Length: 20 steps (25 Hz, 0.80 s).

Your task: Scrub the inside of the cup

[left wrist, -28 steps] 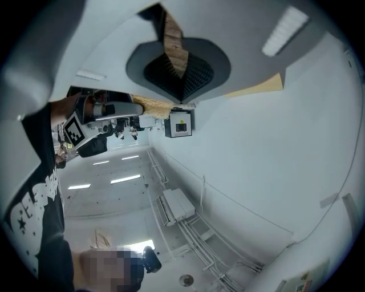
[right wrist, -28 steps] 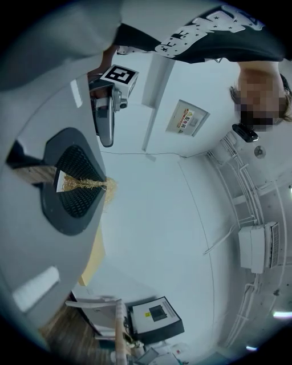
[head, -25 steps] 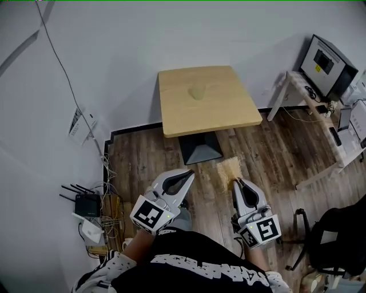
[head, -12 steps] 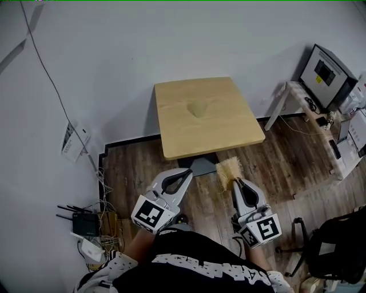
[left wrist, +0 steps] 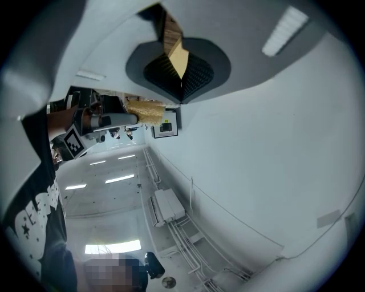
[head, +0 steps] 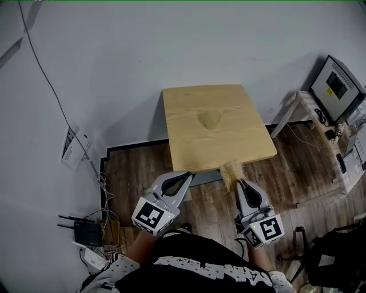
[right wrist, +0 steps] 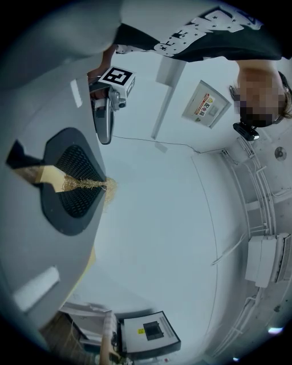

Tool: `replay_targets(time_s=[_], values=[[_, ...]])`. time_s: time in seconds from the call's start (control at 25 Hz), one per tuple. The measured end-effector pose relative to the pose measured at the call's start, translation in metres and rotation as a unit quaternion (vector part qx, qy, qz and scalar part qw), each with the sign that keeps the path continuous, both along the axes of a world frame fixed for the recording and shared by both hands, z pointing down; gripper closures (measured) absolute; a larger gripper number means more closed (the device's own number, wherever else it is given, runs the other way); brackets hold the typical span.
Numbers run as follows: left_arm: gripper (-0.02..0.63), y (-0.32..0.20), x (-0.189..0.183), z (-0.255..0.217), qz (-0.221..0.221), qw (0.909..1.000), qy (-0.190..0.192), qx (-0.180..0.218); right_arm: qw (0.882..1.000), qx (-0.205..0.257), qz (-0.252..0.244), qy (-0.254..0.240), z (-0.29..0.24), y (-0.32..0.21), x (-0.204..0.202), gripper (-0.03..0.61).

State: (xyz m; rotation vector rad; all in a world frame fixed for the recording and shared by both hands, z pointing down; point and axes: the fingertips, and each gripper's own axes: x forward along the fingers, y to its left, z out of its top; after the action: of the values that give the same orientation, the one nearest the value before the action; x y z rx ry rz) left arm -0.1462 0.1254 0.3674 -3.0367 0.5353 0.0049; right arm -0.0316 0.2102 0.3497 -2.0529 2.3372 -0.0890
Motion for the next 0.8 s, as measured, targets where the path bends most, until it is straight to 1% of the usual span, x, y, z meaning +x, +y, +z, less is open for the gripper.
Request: replay_targets(time_s=[0.2,0.36,0.52,0.64,0.8], values=[[0.612,-0.031,0.005,0.000,0.011,0.9999,0.000,0.002,1.000,-0.006,0.001,0.008,0.001,-0.032,0.002,0.546],[0.612,-0.049,0.008,0.007,0.017,0.9999,-0.003,-0.004,1.000,-0.006,0.008,0.006,-0.001,-0.043,0.005,0.546],[0.612,-0.061,0.019,0.010,0.024,0.9997,-0.004,-0.007,1.000,-0.016,0.016,0.005,0.003,-0.052,0.019,0.546],[0.612,-0.065,0.031,0.015,0.028,0.9995,-0.012,-0.011,1.000,-0.024,0.019,0.005,0.009,-0.062,0.034,0.546],[0.611,-0.075,0.048,0.020,0.024,0.9991,-0.026,-0.022,1.000,-0.023,0.006,0.005,0.013,-0.081,0.051,0.546]])
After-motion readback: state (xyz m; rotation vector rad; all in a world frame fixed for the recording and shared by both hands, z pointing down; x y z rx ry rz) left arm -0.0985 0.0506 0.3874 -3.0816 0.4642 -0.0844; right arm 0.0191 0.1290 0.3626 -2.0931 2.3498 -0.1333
